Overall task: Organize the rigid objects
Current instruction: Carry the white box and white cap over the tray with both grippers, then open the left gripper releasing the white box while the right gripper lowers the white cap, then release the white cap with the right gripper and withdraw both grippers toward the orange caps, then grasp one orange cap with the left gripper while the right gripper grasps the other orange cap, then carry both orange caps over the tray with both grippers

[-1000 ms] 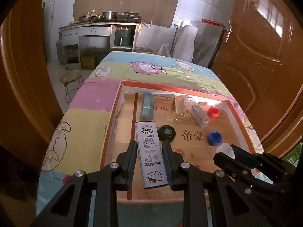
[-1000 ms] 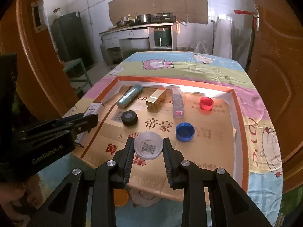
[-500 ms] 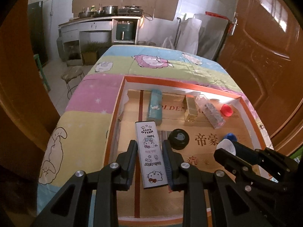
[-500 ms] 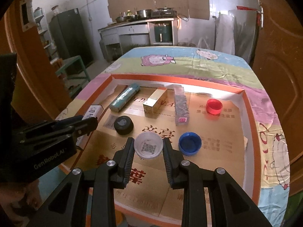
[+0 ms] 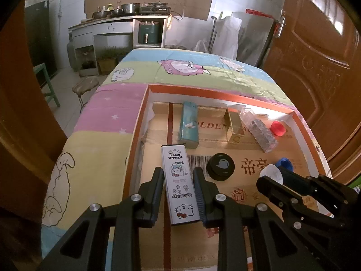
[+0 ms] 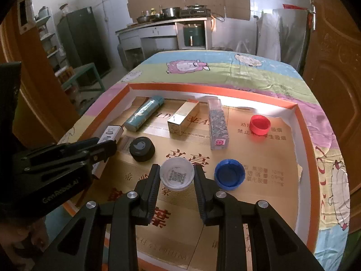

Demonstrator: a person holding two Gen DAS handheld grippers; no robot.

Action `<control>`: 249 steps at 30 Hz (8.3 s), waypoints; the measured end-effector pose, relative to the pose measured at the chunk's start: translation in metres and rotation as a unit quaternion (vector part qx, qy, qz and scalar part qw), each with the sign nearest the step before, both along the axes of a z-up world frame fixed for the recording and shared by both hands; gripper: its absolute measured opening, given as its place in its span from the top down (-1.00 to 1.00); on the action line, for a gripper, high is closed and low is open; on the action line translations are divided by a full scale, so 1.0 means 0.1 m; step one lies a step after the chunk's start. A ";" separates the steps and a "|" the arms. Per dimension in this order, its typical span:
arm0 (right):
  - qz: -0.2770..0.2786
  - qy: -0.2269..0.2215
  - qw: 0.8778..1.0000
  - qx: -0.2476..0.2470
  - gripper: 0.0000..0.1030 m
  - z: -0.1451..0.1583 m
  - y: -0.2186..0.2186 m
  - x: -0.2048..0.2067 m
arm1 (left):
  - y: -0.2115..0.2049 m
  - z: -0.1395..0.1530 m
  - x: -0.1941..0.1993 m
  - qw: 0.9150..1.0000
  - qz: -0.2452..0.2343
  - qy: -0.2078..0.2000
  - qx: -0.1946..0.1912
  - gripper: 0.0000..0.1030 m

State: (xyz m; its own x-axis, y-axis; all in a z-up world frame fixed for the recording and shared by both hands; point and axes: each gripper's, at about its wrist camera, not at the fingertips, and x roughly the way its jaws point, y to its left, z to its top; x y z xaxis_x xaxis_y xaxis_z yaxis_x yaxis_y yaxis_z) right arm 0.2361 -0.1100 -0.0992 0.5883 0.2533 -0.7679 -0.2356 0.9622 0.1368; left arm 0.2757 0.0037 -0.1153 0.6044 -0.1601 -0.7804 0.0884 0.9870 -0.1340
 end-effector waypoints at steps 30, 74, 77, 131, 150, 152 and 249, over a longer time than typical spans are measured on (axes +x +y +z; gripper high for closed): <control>-0.001 0.012 1.000 -0.001 0.39 -0.13 0.05 0.06 | 0.05 -0.04 0.01 1.000 -0.002 -0.011 -0.018 0.26; -0.016 -0.029 0.999 0.016 0.39 0.39 -0.10 -0.62 | -0.04 0.43 -0.59 0.998 -0.008 -0.058 0.011 0.09; -0.017 -0.032 0.999 0.016 0.39 0.43 -0.12 -0.69 | -0.05 0.46 -0.64 0.998 -0.010 -0.059 0.010 0.09; -0.042 -0.050 0.998 0.004 0.39 0.41 -0.36 -0.99 | -0.19 0.35 -1.50 0.996 -0.062 -0.057 -0.004 0.09; -0.052 0.001 0.999 -0.017 -0.03 -0.11 -0.30 -0.41 | -0.06 0.23 -1.33 0.998 -0.049 -0.043 -0.012 0.09; -0.052 0.000 0.999 -0.015 -0.03 -0.10 -0.31 -0.43 | -0.07 0.24 -1.33 0.998 -0.052 -0.044 -0.015 0.09; -0.079 -0.044 0.996 -0.012 0.40 0.54 -0.39 -1.30 | -0.33 0.62 -1.17 0.994 -0.064 -0.087 -0.004 0.41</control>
